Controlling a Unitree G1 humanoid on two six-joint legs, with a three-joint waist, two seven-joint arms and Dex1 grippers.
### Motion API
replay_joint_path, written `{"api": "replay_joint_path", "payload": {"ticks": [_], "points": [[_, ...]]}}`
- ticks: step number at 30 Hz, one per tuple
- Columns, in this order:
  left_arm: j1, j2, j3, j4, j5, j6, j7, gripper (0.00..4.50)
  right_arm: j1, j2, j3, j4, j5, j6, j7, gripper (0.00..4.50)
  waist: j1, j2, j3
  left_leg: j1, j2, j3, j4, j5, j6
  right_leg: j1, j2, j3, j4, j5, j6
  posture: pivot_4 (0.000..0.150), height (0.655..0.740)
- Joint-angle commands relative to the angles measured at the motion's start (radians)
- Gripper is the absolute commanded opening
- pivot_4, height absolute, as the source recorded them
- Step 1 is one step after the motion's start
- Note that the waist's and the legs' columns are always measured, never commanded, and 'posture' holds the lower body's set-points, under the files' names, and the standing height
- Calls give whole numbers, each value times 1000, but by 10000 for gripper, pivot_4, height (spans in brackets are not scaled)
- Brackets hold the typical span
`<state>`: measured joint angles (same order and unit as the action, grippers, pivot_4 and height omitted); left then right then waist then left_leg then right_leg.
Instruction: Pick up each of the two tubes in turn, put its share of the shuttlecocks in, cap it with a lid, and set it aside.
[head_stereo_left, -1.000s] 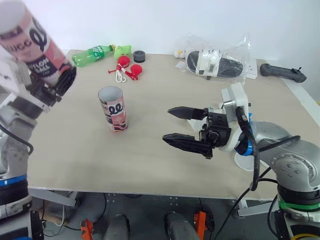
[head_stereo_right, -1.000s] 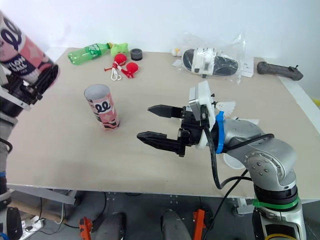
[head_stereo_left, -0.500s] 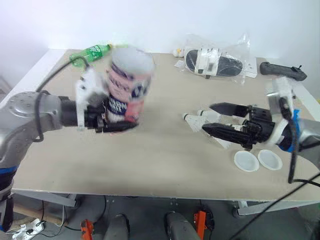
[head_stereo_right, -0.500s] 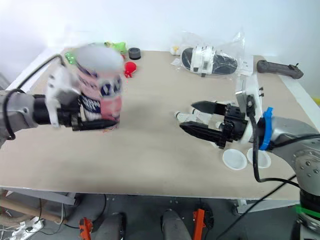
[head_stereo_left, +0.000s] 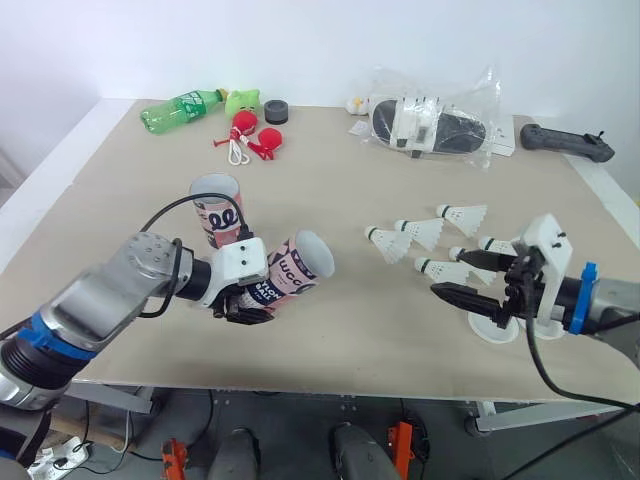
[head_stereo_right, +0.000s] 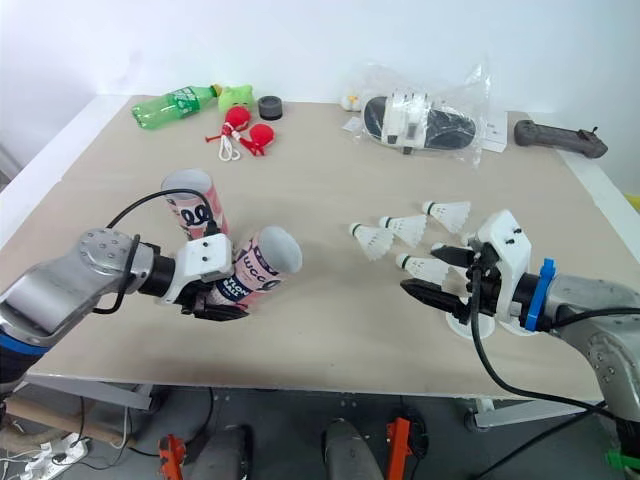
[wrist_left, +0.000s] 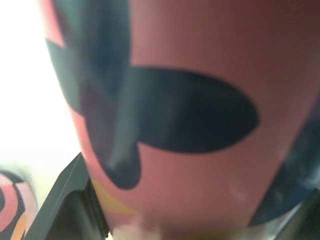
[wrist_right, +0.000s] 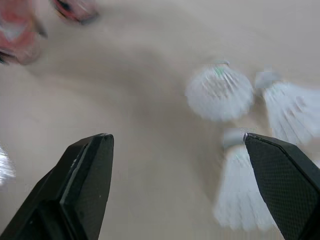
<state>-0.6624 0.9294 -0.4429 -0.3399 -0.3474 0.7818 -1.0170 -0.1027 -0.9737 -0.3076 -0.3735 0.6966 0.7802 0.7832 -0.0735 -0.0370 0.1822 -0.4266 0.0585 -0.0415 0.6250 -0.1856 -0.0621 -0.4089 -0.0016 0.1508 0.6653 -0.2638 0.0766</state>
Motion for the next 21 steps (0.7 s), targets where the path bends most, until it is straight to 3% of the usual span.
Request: {"api": "replay_joint_path", "payload": {"ticks": [1,9,21], "points": [[-6,-10,-30,-14,59,-3,-19,29936,15,22,-7,-8,-39,-13,-36,45000,0,0,0,0,0,0,0,0,0,0,0,0,0,0,0,1500,7400],[20,-80,-34,-32,95,12,-23,29936,20,65,16,17,-112,-23,-68,45000,5,3,-1,1,-1,-2,2,0,0,3,0,0,0,1,1,1500,7400],[106,-149,195,-65,73,-33,95,29936,-16,98,27,31,-116,-52,-31,45000,4,3,-1,1,-4,-2,4,0,0,3,-3,0,1,1,3,1500,7400]]}}
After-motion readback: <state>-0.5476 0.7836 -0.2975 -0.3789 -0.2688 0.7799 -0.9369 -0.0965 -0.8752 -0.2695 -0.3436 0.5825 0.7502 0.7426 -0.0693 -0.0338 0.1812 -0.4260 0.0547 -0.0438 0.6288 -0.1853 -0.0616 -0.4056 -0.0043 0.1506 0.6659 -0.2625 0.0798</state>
